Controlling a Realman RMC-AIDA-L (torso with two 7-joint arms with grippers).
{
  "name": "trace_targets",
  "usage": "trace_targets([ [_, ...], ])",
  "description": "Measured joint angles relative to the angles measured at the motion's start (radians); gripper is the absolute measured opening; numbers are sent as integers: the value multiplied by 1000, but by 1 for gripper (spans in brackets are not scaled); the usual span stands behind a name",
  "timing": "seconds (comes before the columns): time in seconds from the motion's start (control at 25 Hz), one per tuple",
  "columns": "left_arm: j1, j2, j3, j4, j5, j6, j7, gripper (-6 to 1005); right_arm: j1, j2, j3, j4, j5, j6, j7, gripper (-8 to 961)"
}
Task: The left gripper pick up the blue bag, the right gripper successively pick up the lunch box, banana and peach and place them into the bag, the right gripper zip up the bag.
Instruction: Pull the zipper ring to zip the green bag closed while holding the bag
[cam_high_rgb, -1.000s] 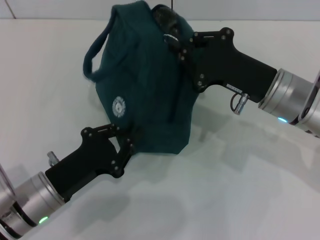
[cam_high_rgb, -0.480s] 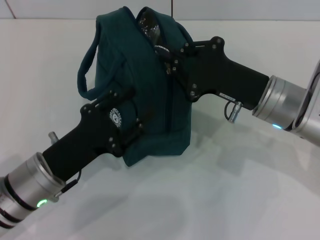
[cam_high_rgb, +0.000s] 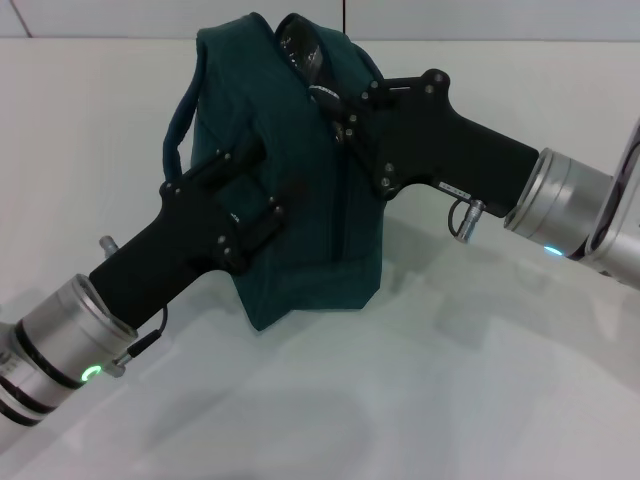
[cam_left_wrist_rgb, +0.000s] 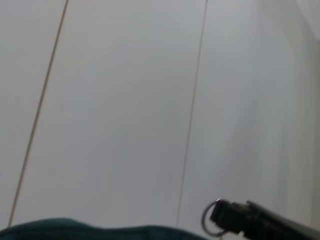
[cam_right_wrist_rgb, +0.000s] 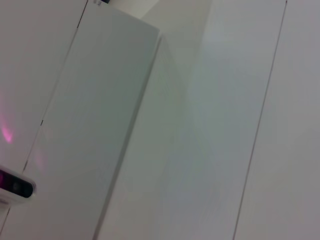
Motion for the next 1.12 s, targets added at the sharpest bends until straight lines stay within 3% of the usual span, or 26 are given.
trace_targets([
  [0.76, -11, 5, 7, 8, -6, -51, 10, 526, -10, 0, 0, 14, 23, -10, 0, 21],
  [1.12, 12, 12, 8, 12, 7, -48, 113, 155, -13, 0, -10, 15, 19, -50, 4, 21],
])
